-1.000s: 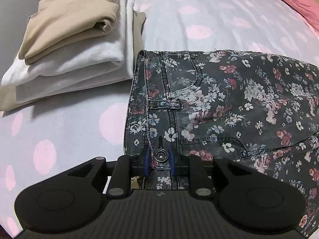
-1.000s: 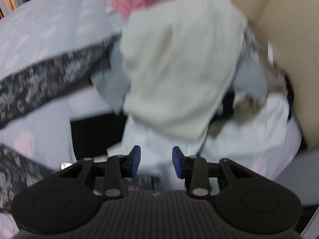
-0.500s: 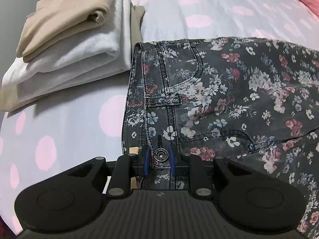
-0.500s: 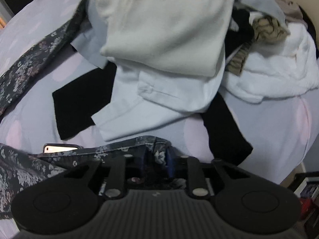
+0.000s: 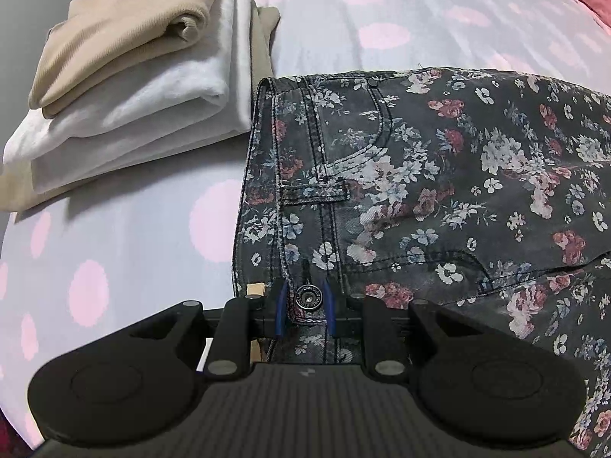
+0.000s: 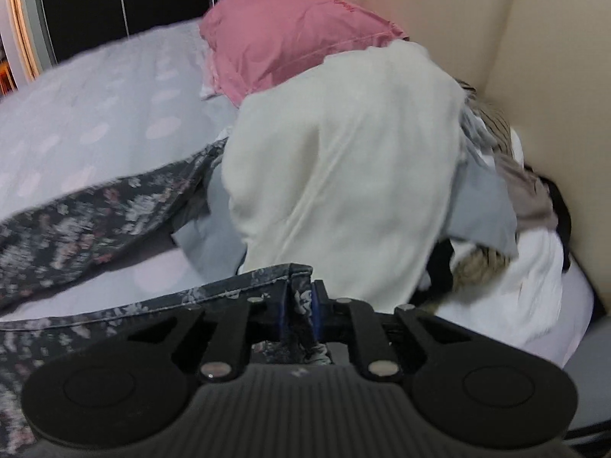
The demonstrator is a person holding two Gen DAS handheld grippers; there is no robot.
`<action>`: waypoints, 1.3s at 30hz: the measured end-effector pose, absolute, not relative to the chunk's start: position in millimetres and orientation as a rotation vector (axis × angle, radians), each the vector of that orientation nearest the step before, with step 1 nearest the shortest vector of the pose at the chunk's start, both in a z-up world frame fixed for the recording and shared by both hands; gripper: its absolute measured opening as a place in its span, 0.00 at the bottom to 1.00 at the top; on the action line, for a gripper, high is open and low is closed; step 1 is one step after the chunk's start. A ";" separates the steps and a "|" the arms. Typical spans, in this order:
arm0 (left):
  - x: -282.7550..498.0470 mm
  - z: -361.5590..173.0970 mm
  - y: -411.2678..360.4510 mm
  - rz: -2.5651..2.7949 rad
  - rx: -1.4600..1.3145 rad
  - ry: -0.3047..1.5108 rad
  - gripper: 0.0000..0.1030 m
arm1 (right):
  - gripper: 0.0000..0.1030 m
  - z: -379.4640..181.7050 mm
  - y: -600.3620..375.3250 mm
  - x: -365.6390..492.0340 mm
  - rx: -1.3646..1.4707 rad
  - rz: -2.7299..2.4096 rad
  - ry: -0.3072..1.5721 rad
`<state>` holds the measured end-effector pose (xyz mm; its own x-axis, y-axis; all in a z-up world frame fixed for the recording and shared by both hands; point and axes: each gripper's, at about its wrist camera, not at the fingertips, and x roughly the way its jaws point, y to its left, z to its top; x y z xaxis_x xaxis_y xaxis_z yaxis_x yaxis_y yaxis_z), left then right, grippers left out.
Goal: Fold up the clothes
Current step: 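Hold the waistband with the left gripper while the right gripper releases the hem, then grasp the floral jeans hem with the right gripper while the left holds the waistband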
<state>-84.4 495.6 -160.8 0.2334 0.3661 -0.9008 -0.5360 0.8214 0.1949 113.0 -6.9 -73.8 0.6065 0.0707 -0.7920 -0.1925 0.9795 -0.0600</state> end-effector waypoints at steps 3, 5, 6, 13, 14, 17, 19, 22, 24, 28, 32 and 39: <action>-84.5 -161.6 496.9 0.619 -0.168 1.186 0.17 | 0.14 -92.1 3.4 128.9 -0.197 0.111 0.965; -86.0 -159.5 498.2 0.617 -0.170 1.182 0.17 | 0.14 -101.1 3.9 132.6 -0.199 0.087 0.982; -86.7 -158.5 498.8 0.617 -0.171 1.180 0.17 | 0.15 -104.0 3.7 133.3 -0.188 0.076 0.984; -96.7 -144.9 503.3 0.612 -0.197 1.154 0.30 | 0.30 -84.0 5.2 122.5 -0.215 0.077 0.934; -99.5 -139.5 501.1 0.609 -0.180 1.146 0.30 | 0.32 -79.7 7.5 120.7 -0.225 0.084 0.923; -108.1 -123.3 493.1 0.593 -0.123 1.121 0.30 | 0.32 -66.7 19.0 114.0 -0.268 0.126 0.880; -113.3 -112.3 481.0 0.552 -0.065 1.101 0.30 | 0.32 -58.4 29.8 107.7 -0.302 0.170 0.862; -122.8 -98.3 456.8 0.464 0.013 1.083 0.30 | 0.35 -47.8 48.9 95.9 -0.399 0.229 0.831; -132.0 -92.6 434.7 0.381 0.091 1.078 0.30 | 0.37 -43.2 60.0 88.0 -0.473 0.266 0.814; -153.4 -92.6 391.0 0.219 0.261 1.094 0.30 | 0.37 -42.2 78.5 65.0 -0.637 0.422 0.792; -176.8 -109.6 355.9 0.053 0.426 1.154 0.30 | 0.37 -55.8 89.1 39.9 -0.772 0.525 0.787; -214.5 -152.6 315.0 -0.180 0.703 1.281 0.30 | 0.37 -93.7 77.5 10.3 -0.924 0.539 0.817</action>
